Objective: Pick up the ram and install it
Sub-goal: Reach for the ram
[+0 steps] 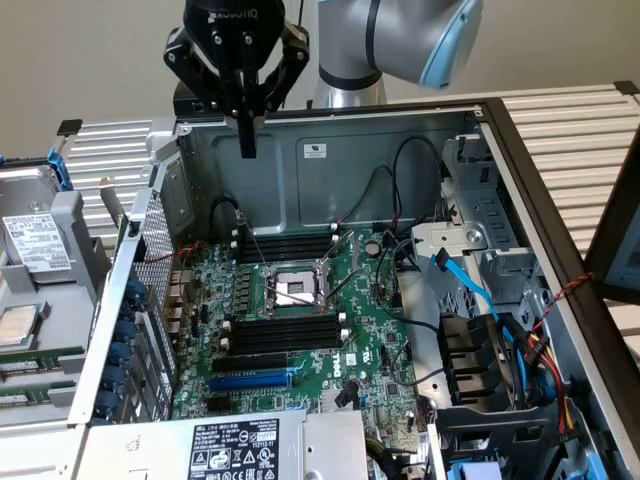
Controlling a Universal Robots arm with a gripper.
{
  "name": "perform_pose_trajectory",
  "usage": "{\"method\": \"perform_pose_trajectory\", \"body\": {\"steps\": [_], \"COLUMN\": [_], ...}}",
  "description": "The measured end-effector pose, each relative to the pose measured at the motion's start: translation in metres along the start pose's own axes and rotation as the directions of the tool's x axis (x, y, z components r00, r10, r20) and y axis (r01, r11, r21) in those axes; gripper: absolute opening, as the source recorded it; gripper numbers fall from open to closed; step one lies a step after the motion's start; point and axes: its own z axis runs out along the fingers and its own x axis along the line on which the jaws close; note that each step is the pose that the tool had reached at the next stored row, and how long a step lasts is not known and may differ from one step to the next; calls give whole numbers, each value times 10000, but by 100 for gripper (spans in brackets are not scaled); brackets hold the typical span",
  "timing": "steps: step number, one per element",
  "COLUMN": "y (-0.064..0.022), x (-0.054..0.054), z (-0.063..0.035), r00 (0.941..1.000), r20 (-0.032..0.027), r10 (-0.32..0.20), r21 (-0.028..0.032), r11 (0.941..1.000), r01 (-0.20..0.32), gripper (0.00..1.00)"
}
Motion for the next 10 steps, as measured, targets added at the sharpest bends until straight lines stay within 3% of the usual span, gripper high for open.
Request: {"method": "perform_pose_trajectory", "body": {"steps": [10], "y": [-3], "x": [454], "z": [183], "r00": [10000], "r20": [-1], "r10": [-1], "r21": [2], "r11": [10000], "r01": [1], "gripper": [10]}}
